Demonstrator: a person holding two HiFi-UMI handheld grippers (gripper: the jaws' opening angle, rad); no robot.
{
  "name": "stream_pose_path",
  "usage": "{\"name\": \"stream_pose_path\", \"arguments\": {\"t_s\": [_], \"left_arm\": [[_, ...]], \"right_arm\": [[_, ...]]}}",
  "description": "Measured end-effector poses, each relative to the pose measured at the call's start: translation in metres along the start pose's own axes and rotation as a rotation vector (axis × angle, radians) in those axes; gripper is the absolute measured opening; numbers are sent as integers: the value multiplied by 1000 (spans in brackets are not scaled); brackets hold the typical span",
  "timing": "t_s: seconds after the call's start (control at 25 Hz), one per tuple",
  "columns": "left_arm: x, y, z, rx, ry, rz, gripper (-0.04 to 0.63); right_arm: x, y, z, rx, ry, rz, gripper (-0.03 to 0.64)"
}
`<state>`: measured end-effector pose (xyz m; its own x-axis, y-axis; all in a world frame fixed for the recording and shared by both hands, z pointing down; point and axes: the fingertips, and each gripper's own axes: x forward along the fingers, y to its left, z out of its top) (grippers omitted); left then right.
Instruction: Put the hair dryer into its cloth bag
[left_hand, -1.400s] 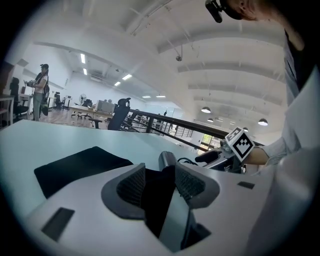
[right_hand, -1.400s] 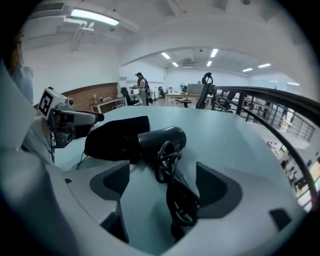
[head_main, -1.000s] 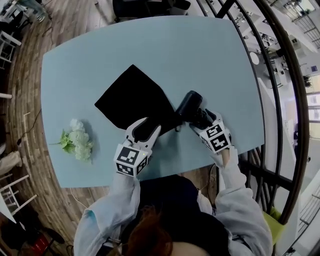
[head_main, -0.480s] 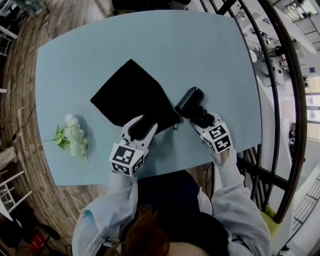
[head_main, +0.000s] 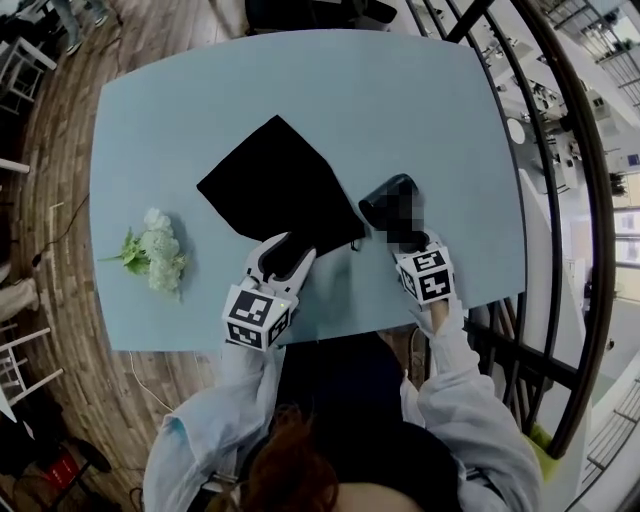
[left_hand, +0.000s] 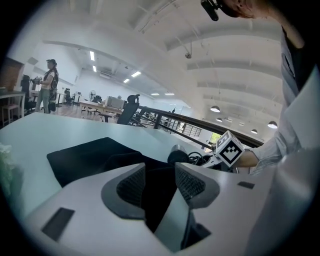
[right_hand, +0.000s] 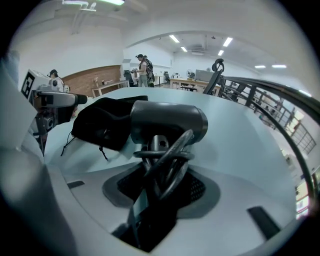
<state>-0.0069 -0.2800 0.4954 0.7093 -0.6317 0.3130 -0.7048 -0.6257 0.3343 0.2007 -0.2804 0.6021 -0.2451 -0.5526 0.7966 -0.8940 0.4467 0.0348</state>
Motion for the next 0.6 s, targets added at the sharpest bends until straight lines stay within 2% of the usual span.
{"name": "stream_pose_path", "arguments": {"t_s": [0.12,0.32,0.48,0.6], "left_arm": [[-12,-5,-4,-8,5,32,184],[-26,-9,-15,-31,21,92,186],[-34,-12,-25,32,81,150,192],[-39,-12,-29,64,110,180,192]], "right_arm": [[-8,2,-5,37,1,-12,192],[-29,17,-20,31,3,15,192],[-56,26,-26,19,-11,9,192],[-79,32,-19,38,-67,-10,191]]}}
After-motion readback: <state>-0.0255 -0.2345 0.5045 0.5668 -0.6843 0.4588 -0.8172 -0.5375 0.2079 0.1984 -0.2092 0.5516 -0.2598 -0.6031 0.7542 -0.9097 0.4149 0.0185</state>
